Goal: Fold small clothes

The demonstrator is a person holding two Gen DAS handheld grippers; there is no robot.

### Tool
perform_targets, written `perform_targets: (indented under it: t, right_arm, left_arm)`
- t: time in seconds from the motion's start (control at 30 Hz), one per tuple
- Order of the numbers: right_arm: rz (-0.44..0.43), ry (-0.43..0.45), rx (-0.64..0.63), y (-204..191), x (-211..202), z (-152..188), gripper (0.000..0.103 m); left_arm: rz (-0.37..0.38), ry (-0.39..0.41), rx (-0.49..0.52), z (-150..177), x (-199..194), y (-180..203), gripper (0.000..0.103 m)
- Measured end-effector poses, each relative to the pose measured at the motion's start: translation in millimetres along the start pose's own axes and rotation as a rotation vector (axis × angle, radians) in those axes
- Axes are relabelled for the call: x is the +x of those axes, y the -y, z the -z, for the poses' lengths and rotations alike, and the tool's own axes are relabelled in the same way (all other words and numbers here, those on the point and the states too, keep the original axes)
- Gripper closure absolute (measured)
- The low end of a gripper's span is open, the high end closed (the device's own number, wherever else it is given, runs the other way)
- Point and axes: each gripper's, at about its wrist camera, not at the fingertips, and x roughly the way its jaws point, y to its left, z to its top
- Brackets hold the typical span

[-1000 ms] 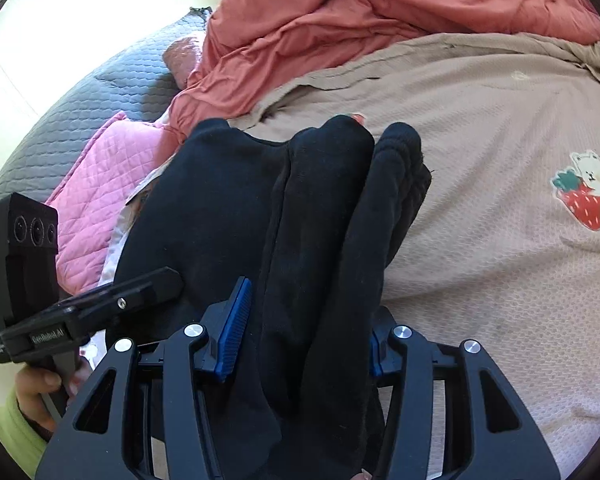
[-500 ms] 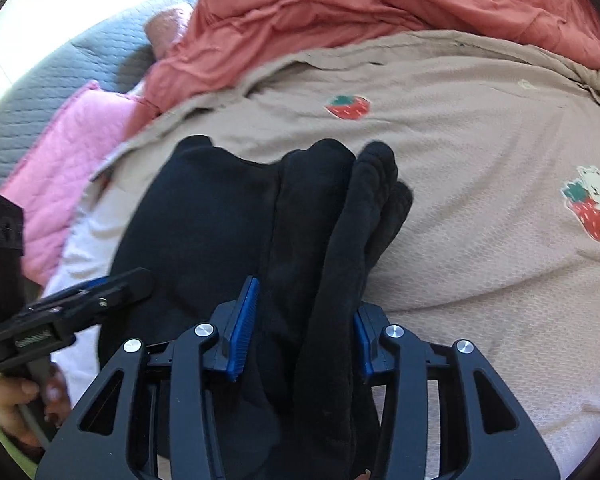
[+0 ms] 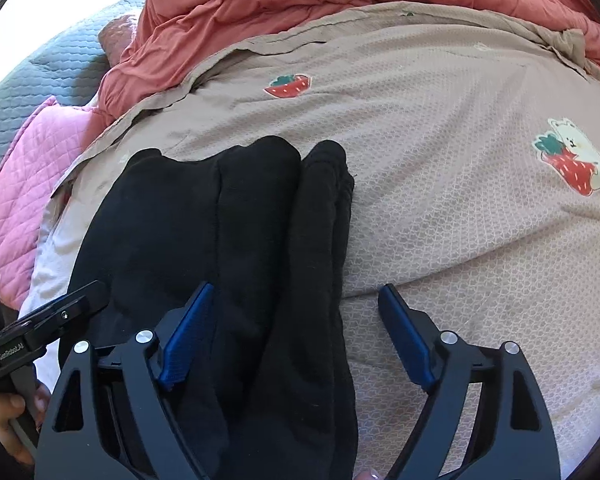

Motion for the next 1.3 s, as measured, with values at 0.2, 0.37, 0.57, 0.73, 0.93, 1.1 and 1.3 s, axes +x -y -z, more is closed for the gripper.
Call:
perform_targets:
  t: [0.2,0.37,0.57,0.73,0.93,1.1,1.3]
  right_arm:
    - [0.026,0.004,-0.019,-1.9,-2.8,-0.3,0.015]
    - [0.033,0.031,-0.026,-3.5,-13.2,-1.1,0.012]
    - [0.028,0.074,0.001,1.7,-30.3,-2.4,0.006]
    - [0.028,0.115,0.000,3.0,-46.4,-2.6,0.004]
    - [0.045,0.149,-0.020,-1.1,-64.6,-0.2,0.004]
    - [0.061,0.202,-0.051,-7.7,-88.4,4.1,0.004]
    - [0.062,0.283,-0.077,-17.1,-130.5,10.8,0.004]
  left_arm:
    - [-0.009,-0.003,0.001,0.9,0.6,0.0,0.038]
    - [-0.014,-0.004,0.003,0.2,-0.1,1.1,0.038]
    - [-0.020,-0.001,0.008,0.1,-3.1,1.7,0.038]
    - [-0.025,0.011,0.027,0.0,-11.7,6.0,0.036]
    - [-0.051,0.023,0.050,-3.4,-25.7,12.3,0.016]
    - [-0.090,0.071,0.093,-4.8,-51.3,25.9,0.009]
    - [-0.120,0.168,0.132,1.7,-93.6,42.3,0.009]
